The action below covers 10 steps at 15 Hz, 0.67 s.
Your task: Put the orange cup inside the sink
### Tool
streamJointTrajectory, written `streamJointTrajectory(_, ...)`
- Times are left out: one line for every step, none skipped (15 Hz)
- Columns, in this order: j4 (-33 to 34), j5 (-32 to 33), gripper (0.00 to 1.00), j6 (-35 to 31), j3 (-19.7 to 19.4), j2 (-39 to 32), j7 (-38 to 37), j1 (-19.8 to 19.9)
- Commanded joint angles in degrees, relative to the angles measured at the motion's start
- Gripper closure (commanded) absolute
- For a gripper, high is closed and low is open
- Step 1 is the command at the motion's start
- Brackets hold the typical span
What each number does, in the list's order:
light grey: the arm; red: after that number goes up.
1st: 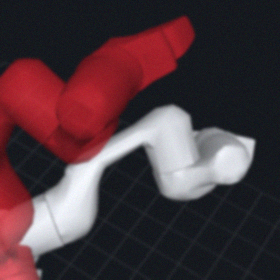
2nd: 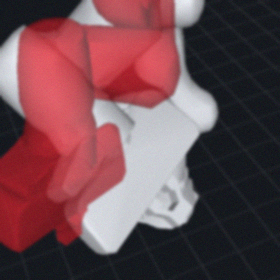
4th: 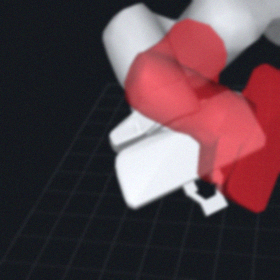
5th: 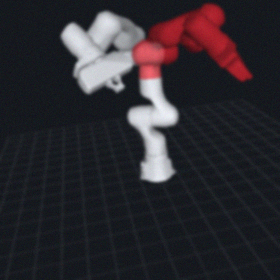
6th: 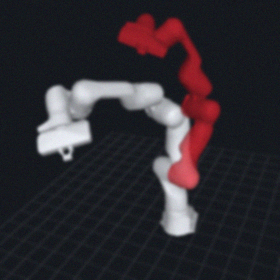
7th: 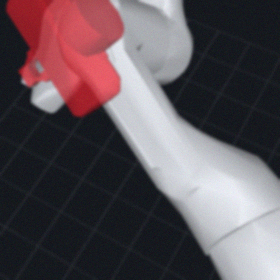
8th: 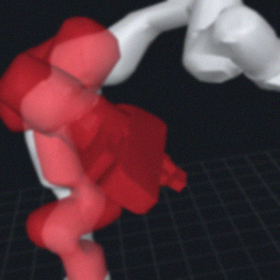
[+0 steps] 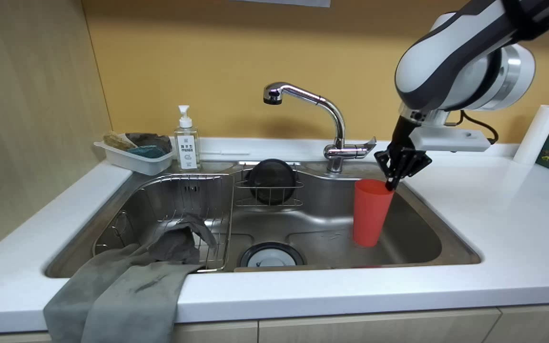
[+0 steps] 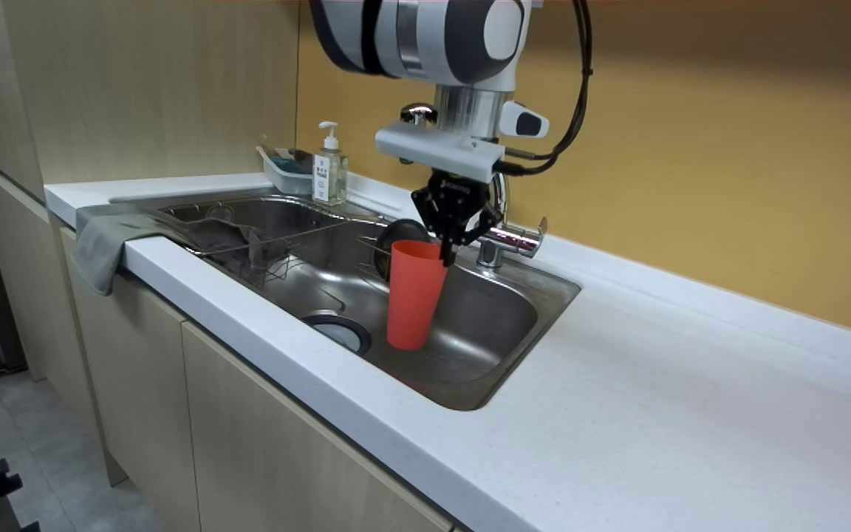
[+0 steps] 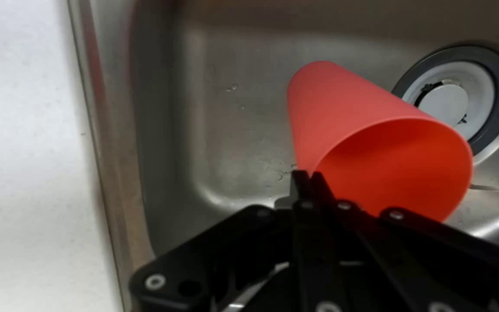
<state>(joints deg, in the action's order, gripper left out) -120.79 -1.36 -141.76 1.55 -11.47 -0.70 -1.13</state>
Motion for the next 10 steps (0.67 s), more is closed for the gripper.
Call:
streamJointTrajectory(-0.2, -3.5, 1.0, -3.9, 1.2, -3.0, 2.2, 0.4)
streamJointTrajectory(-0.2, -4.5, 1.0, -4.6, 1.5, -4.0, 2.9, 0.6)
streamJointTrajectory(-0.1, -5.8, 1.0, -5.3, 1.8, -4.9, 3.6, 0.9)
streamJointTrajectory(-0.1, -6.5, 1.0, -5.8, 2.0, -5.7, 4.1, 1.0)
streamJointTrajectory(0.0, -7.0, 1.0, -6.3, 2.1, -6.5, 4.5, 1.1)
streamJointTrajectory(0.0, -7.3, 1.0, -6.9, 2.1, -7.2, 4.8, 1.3)
streamJointTrajectory(0.0, -7.5, 1.0, -7.5, 2.2, -7.8, 5.2, 1.5)
streamJointTrajectory(-0.1, -7.6, 1.0, -8.1, 2.2, -8.4, 5.4, 1.6)
streamJointTrajectory(-0.2, -7.4, 1.0, -8.9, 2.1, -8.9, 5.5, 1.6)
streamJointTrajectory(-0.3, -7.2, 1.0, -9.6, 2.1, -9.3, 5.6, 1.7)
